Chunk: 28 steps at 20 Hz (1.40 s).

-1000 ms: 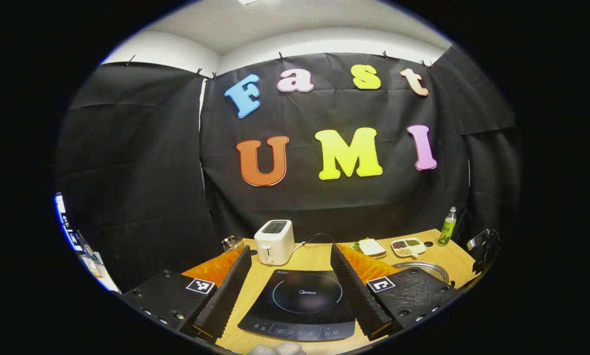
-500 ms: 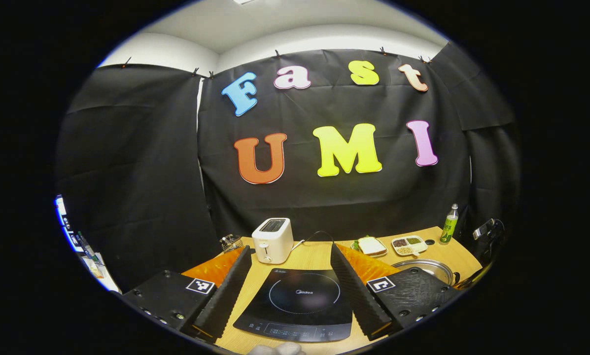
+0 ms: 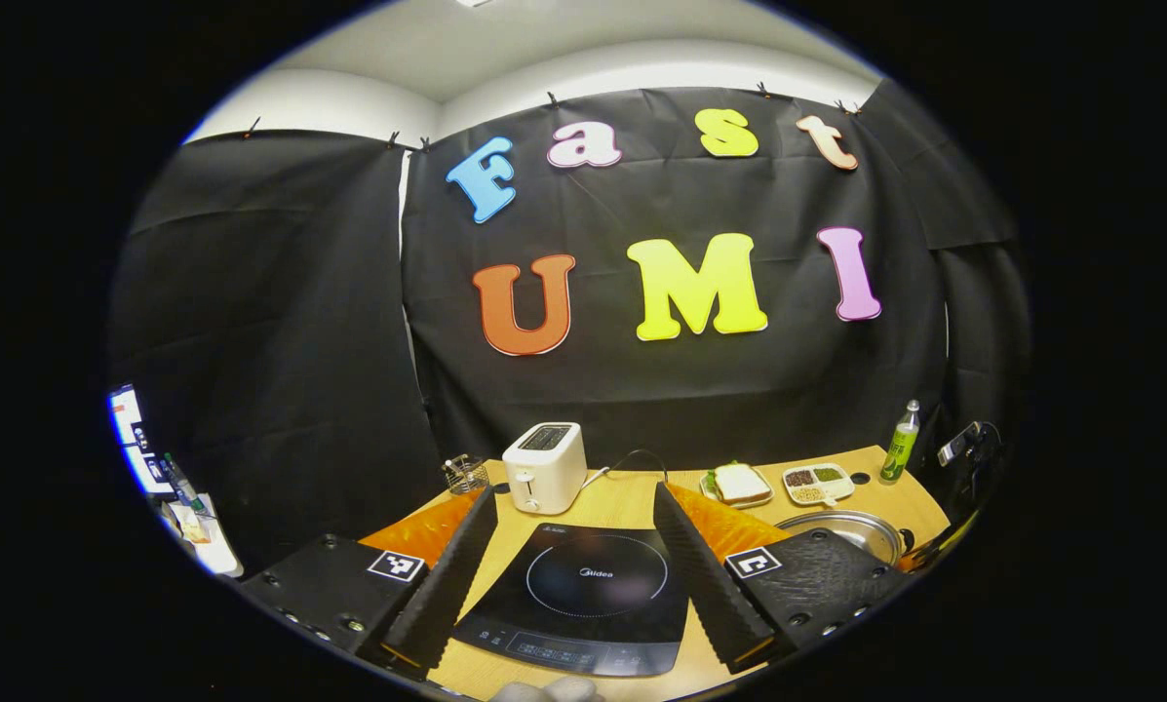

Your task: First push the handle of the pot to place it horizontally, then grasp the pot with both hands and set it on the induction cooktop.

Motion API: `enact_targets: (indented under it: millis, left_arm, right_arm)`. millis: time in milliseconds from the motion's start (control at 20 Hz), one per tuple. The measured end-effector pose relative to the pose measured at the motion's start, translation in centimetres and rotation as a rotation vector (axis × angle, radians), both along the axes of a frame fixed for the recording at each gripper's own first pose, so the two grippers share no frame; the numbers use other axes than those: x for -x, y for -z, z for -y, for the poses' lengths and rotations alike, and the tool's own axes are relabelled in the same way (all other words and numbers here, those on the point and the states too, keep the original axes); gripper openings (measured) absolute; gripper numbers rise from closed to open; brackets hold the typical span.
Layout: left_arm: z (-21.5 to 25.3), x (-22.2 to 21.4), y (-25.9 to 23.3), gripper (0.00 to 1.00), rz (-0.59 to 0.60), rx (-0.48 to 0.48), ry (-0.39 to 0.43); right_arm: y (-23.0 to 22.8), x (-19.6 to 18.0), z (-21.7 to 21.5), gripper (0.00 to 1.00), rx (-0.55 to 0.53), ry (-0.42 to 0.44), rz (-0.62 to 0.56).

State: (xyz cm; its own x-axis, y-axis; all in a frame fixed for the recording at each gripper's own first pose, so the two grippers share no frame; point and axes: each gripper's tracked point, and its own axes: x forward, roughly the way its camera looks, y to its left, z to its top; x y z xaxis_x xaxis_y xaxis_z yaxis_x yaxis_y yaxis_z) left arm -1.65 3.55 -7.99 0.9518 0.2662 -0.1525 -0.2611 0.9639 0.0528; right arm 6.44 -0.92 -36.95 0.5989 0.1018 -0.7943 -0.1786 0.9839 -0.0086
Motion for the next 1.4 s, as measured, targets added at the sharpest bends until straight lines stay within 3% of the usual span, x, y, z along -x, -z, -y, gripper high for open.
enact_targets:
  millis: [450, 800, 1000, 1100, 1150, 1250, 1400]
  left_arm:
    - [2.2, 0.1, 0.3, 0.96, -0.021, 0.003, -0.05]
    - [3.6, -0.3, 0.8, 0.96, -0.021, 0.018, 0.002]
    - [4.1, -0.8, 1.0, 0.96, -0.017, 0.023, 0.076]
    - [4.6, -1.1, 1.0, 0.96, -0.003, 0.027, 0.126]
    - [4.7, -1.2, 1.3, 0.96, -0.004, 0.026, 0.15]
    - [4.9, -1.4, 2.0, 0.96, -0.01, 0.032, 0.193]
    - [5.4, -1.4, 3.4, 0.96, -0.028, 0.049, 0.255]
  right_arm:
    - [-0.2, -2.8, 1.4, 0.01, 0.006, -0.056, 0.014]
    - [-1.2, -1.2, 2.2, 0.01, -0.019, -0.018, 0.059]
    - [-2.4, 0.7, 3.0, 0.32, -0.032, 0.047, 0.099]
    - [-3.2, 1.7, 2.8, 0.55, -0.064, 0.085, 0.126]
    - [-3.4, 2.3, 2.8, 0.75, -0.069, 0.105, 0.134]
    - [-4.3, 3.1, 2.9, 0.84, -0.074, 0.147, 0.162]
    - [-5.4, 4.5, 2.6, 0.84, -0.076, 0.185, 0.189]
